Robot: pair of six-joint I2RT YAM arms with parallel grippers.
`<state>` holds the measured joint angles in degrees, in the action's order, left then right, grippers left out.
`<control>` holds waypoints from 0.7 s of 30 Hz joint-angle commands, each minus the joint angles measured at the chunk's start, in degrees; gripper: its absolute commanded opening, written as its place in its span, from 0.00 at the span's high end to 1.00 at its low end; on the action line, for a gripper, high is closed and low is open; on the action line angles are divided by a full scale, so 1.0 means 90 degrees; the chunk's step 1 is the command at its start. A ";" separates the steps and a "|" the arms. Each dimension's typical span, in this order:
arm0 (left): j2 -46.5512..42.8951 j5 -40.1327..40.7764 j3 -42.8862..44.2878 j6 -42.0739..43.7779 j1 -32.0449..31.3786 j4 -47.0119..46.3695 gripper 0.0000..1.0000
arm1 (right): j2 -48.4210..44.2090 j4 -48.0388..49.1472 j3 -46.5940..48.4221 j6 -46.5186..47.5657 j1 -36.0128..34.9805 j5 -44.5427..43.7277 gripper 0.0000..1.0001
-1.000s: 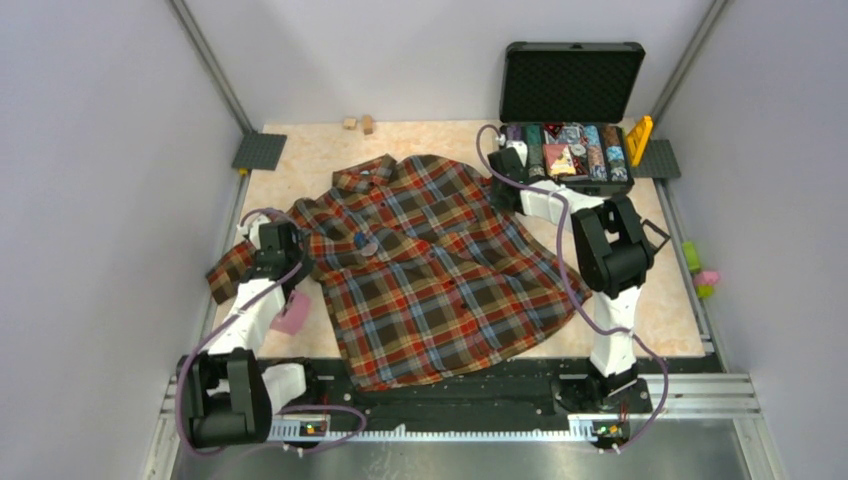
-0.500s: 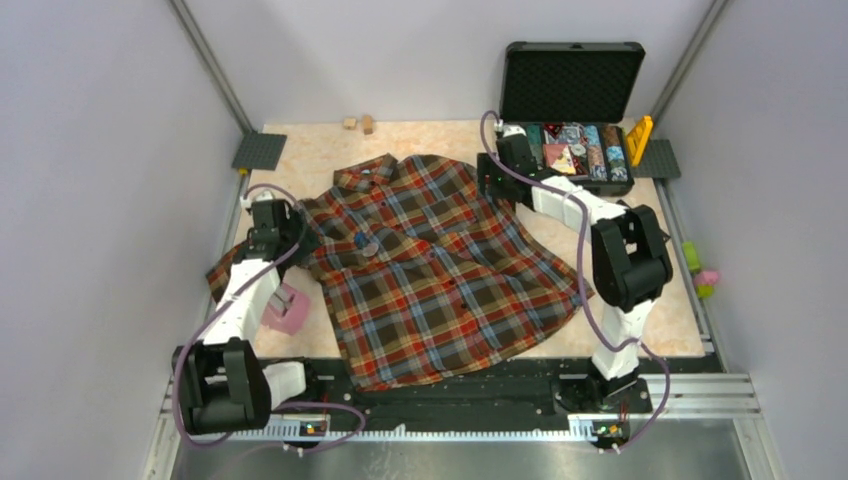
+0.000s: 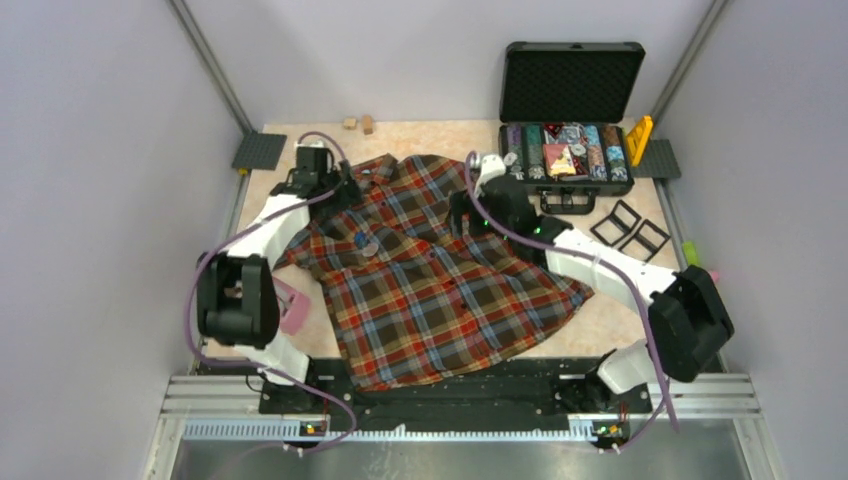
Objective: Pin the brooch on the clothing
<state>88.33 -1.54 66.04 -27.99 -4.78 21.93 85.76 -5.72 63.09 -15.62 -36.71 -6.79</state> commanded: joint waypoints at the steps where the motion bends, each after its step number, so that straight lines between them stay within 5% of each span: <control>1: 0.1103 -0.0657 0.0727 -0.0239 -0.0330 -0.0298 0.25 | -0.0616 0.1033 -0.0818 -0.0329 -0.0928 -0.0084 0.20; 9: 0.2498 -0.0549 0.1368 -0.0225 -0.0339 -0.0471 0.25 | -0.0199 0.2309 -0.1414 -0.0625 -0.2595 -0.0122 0.37; 21: 0.3334 -0.0584 0.1809 -0.0061 -0.0221 -0.0653 0.25 | 0.2045 0.3178 -0.0957 -0.0823 -0.3238 0.0210 0.45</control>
<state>115.90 -6.66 81.06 -29.82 -7.57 17.74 99.88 17.65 50.89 -22.33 -64.49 -5.98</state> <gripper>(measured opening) 0.752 0.555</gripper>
